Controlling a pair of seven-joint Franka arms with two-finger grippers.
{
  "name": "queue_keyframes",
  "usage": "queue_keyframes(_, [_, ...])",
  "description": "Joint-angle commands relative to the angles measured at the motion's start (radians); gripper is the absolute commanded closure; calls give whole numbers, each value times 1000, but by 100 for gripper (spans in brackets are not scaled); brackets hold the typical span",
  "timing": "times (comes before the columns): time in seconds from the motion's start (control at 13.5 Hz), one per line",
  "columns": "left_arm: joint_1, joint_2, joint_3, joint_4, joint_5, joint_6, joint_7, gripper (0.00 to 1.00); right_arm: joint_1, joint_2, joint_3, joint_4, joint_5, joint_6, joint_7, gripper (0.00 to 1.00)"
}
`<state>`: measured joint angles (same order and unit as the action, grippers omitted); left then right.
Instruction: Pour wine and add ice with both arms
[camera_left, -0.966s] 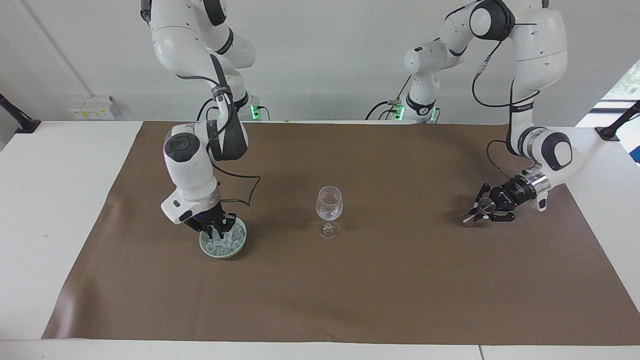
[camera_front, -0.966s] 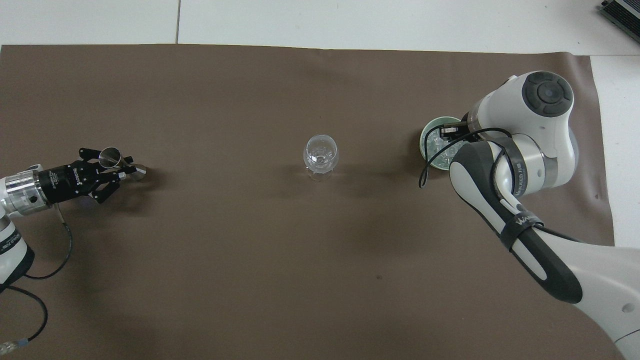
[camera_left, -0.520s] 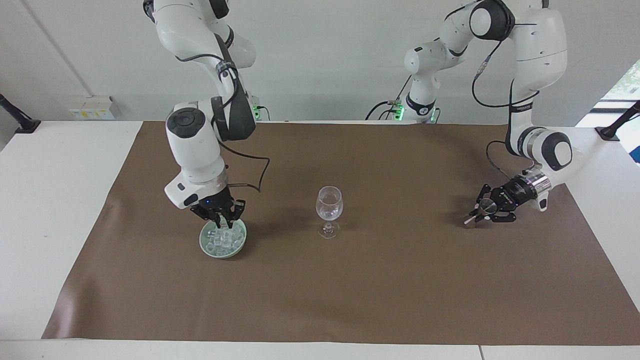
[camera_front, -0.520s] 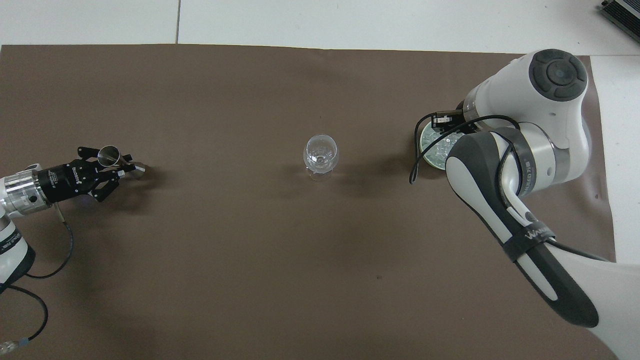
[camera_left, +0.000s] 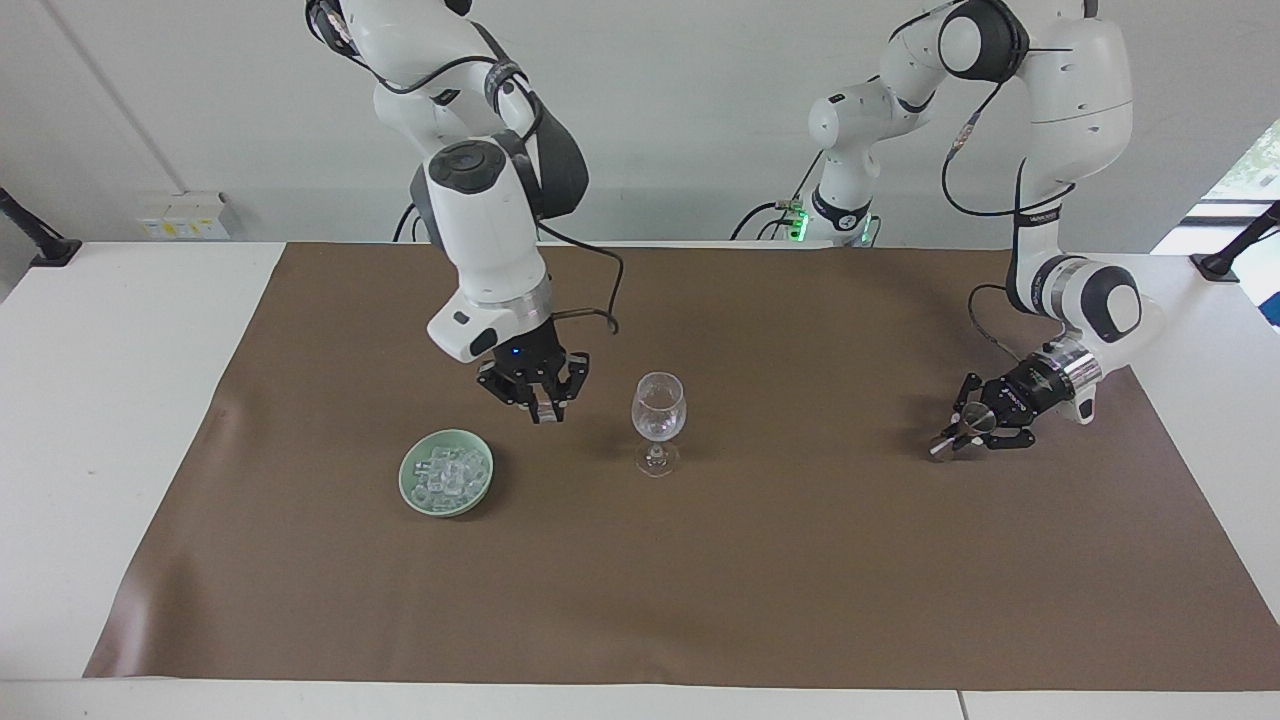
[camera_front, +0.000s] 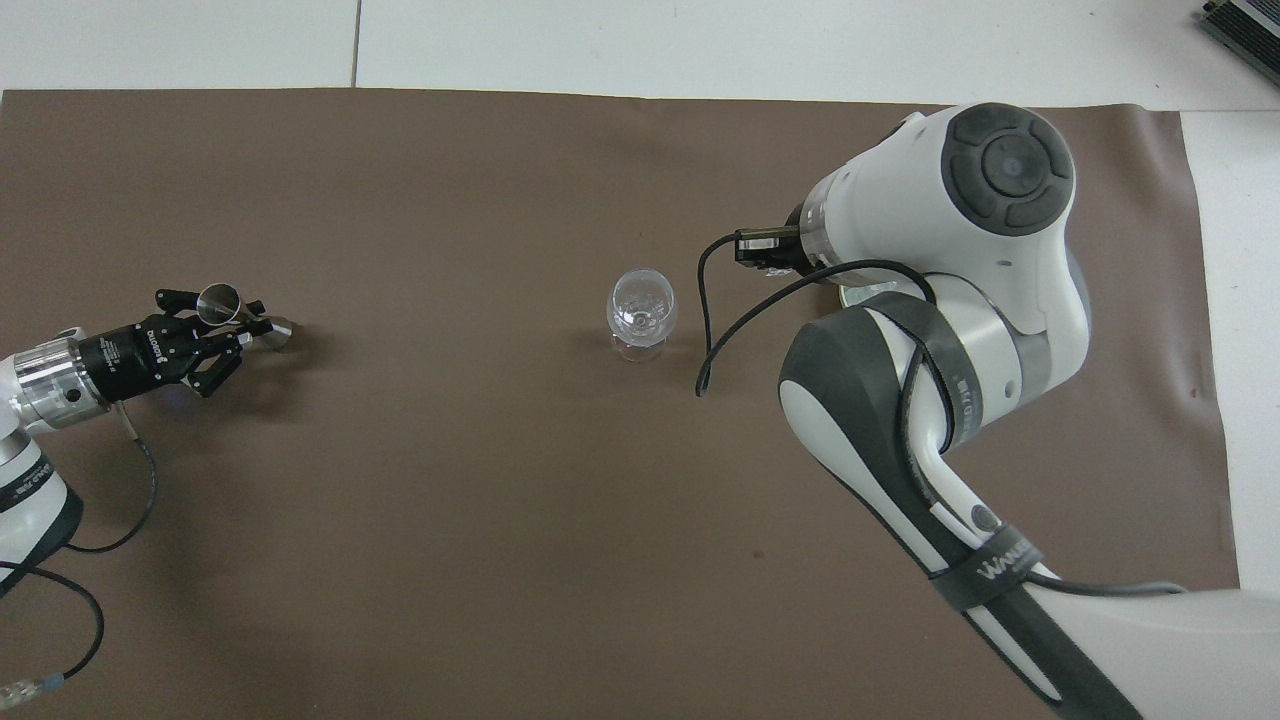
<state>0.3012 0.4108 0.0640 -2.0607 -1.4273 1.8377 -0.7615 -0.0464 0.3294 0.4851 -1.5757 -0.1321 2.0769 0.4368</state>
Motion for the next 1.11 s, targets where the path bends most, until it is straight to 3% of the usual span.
queue_keyframes(0.0, [-13, -7, -1, -27, -38, 29, 31, 100, 10, 17, 7, 42, 0, -20, 14, 100])
queue_keyframes(0.3, [-14, -9, -3, -36, -51, 34, 39, 100, 60, 30, 7, 89, 0, -17, 14, 100])
queue_keyframes(0.37, [-14, -9, -3, -36, -51, 34, 41, 87, 74, 31, 7, 91, -3, -14, 13, 100])
queue_keyframes(0.45, [-14, -7, -3, -36, -51, 34, 41, 55, 83, 34, 6, 97, -6, -9, 2, 100])
queue_keyframes(0.52, [-14, -7, -3, -36, -51, 34, 41, 42, 97, 40, 7, 117, -7, -12, -1, 100])
queue_keyframes(0.59, [-14, -7, -3, -36, -51, 34, 41, 16, 123, 55, 4, 150, -6, -18, 2, 100])
queue_keyframes(0.67, [-14, -7, -3, -35, -51, 34, 41, 0, 138, 63, 3, 176, -6, -24, 13, 100])
queue_keyframes(1.04, [-5, 2, 5, 20, 25, 11, 39, 0, 158, 63, 0, 184, -17, -84, 134, 100])
